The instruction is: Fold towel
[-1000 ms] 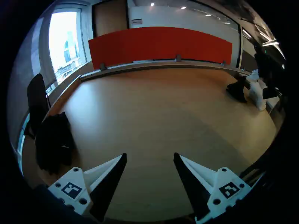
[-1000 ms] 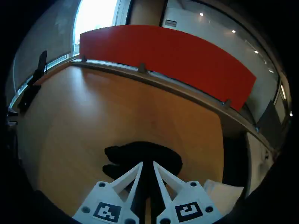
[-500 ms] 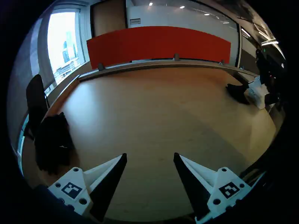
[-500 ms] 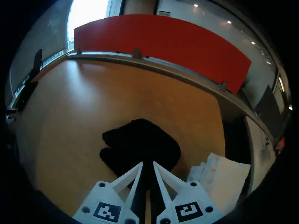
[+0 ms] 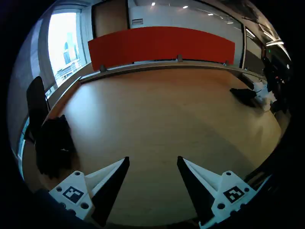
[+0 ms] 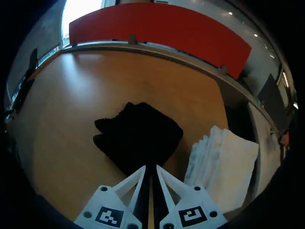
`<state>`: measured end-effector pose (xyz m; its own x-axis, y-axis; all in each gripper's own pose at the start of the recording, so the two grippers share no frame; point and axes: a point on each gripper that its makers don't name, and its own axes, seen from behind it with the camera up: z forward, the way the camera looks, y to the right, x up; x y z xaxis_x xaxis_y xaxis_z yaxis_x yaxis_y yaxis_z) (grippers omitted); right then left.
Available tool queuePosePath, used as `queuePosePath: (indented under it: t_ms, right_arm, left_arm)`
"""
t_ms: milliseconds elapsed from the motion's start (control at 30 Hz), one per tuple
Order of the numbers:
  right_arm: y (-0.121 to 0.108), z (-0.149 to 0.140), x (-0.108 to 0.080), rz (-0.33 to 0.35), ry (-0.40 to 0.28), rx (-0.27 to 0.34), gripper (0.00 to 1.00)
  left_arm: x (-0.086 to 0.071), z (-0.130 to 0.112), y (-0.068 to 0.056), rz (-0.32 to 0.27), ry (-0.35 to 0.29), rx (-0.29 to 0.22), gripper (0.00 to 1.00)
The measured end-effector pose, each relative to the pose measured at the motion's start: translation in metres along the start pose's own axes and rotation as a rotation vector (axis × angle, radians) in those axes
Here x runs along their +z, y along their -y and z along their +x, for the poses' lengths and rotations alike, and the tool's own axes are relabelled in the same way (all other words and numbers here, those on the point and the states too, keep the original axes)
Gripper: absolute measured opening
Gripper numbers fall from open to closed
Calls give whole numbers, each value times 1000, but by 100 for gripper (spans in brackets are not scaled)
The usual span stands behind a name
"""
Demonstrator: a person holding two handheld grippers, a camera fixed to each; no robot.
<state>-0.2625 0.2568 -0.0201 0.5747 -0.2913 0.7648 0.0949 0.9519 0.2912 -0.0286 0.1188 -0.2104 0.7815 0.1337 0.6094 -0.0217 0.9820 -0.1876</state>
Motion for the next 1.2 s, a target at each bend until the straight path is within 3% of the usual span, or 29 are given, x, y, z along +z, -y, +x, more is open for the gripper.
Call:
queuePosePath:
  t_ms: [467, 1200]
  right_arm:
    - [-11, -38, -3, -40, 93, 4, 3]
    - [-30, -65, -10, -108, 168, 30, 4]
  left_arm:
    - [0, 3, 0, -5, -1, 6, 93]
    - [-2, 2, -3, -11, -3, 9, 93]
